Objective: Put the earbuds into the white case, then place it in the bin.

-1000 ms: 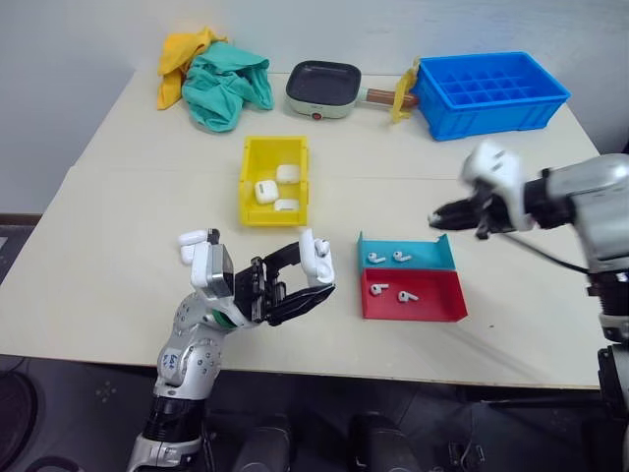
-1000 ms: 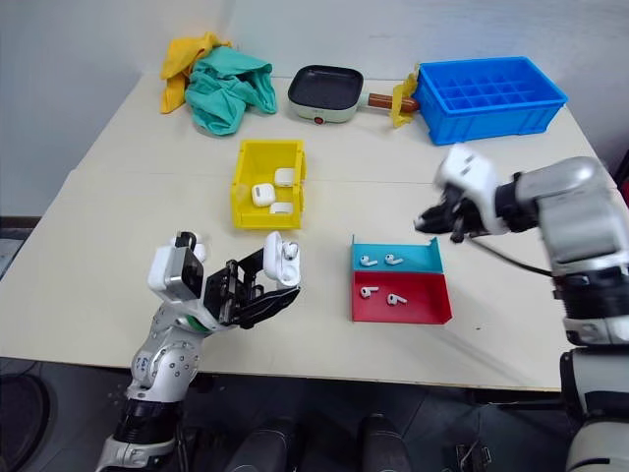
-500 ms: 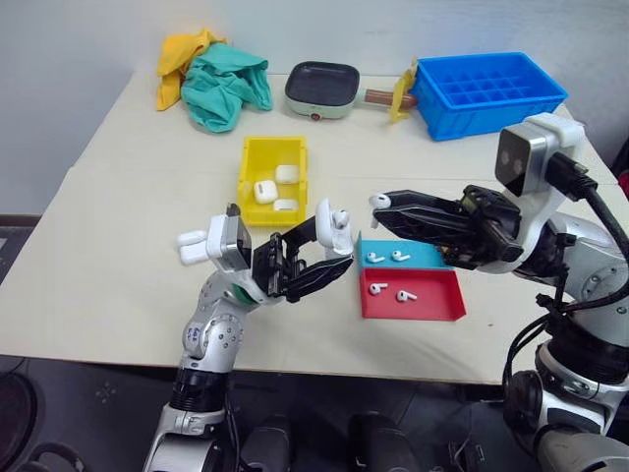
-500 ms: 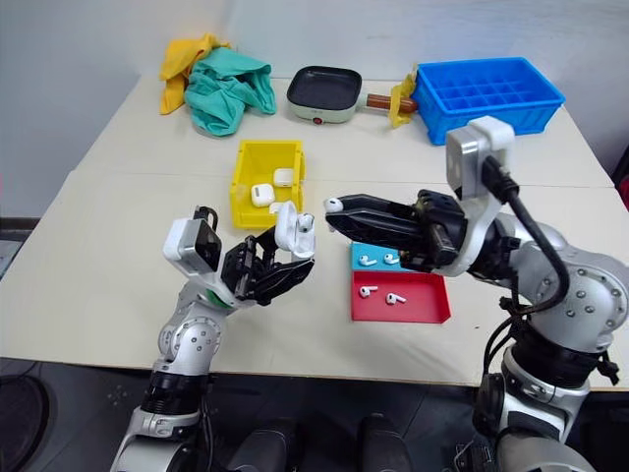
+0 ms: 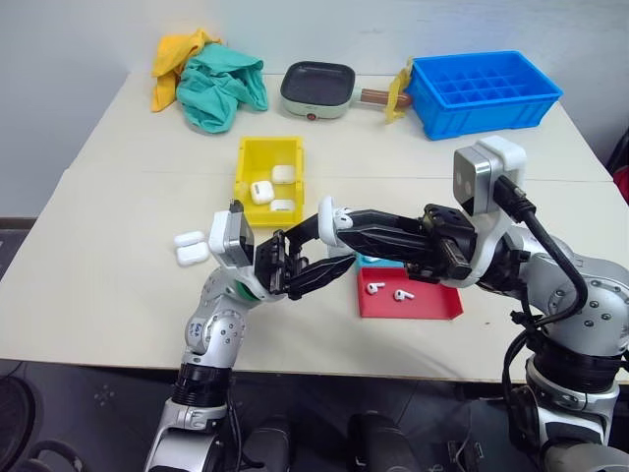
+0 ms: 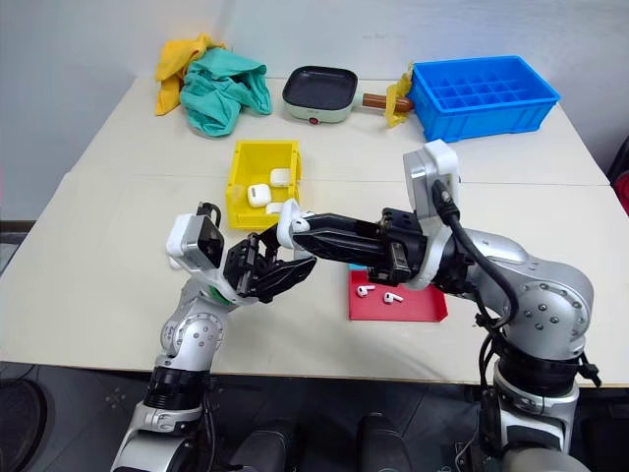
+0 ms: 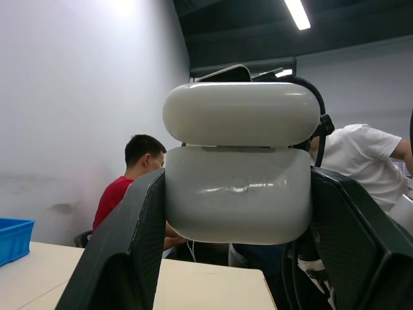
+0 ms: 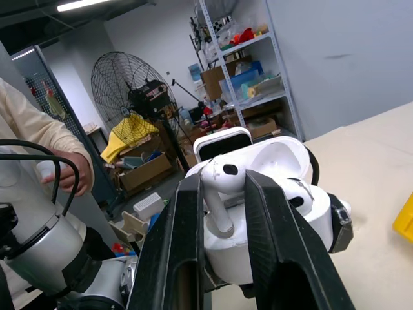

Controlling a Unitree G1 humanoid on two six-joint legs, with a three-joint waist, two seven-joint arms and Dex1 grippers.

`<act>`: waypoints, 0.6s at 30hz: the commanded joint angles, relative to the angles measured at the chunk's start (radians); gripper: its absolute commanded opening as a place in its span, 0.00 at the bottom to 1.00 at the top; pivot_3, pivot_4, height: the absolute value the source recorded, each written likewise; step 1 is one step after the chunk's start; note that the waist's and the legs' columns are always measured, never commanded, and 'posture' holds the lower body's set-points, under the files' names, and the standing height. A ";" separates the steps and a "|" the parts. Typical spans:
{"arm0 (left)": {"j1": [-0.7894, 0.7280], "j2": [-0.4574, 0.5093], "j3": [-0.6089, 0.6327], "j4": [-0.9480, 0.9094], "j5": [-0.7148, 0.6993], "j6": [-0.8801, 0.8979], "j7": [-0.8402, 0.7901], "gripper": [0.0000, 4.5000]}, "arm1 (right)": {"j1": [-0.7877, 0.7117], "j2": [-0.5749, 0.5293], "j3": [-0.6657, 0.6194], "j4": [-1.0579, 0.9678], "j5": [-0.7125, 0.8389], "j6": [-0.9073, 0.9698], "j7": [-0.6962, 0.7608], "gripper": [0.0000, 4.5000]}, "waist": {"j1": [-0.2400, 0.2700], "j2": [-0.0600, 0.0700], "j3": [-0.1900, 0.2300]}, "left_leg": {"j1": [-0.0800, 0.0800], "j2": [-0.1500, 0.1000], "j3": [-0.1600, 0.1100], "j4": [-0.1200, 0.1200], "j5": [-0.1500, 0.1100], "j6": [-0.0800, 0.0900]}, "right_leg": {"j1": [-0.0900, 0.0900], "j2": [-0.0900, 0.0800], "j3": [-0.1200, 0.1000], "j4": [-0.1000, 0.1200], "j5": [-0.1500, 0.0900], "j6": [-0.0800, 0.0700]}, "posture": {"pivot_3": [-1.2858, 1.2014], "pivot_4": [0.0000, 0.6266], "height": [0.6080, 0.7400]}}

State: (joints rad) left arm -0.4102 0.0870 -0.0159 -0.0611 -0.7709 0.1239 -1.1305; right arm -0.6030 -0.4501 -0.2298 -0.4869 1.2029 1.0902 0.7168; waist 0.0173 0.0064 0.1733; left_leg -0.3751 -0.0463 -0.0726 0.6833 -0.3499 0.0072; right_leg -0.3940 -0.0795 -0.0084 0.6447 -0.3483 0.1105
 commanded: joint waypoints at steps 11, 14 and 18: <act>-0.002 -0.027 -0.002 -0.043 -0.006 -0.003 0.026 0.62 | 0.066 -0.094 0.080 -0.022 -0.064 -0.143 0.044 0.46 | 0.002 0.000 0.000 | 0.000 0.000 0.000 0.000 0.000 0.000 | 0.000 0.000 0.000 -0.001 0.000 0.000 | 0.52 0.24 1.00; -0.001 -0.018 0.003 -0.049 -0.014 0.013 0.029 0.62 | 0.081 -0.131 0.039 -0.034 -0.028 -0.159 0.050 0.67 | 0.003 0.000 0.000 | 0.000 0.000 0.000 0.000 0.000 0.000 | 0.000 0.000 0.000 -0.001 0.000 0.000 | 0.52 0.24 1.00; 0.004 0.054 -0.001 -0.015 0.062 0.021 0.029 0.62 | 0.153 -0.256 -0.081 -0.037 0.069 -0.124 0.067 0.90 | 0.010 -0.001 0.000 | 0.000 0.000 -0.001 0.000 0.000 0.000 | 0.001 0.000 0.000 -0.002 0.000 0.000 | 0.52 0.24 1.00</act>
State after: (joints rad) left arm -0.4009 0.1095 -0.0154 -0.0658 -0.7458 0.1513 -1.0996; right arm -0.4719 -0.6642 -0.2344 -0.5033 1.2193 0.9553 0.7738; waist 0.0271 0.0058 0.1736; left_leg -0.3751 -0.0465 -0.0734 0.6832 -0.3502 0.0078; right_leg -0.3927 -0.0800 -0.0088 0.6427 -0.3482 0.1105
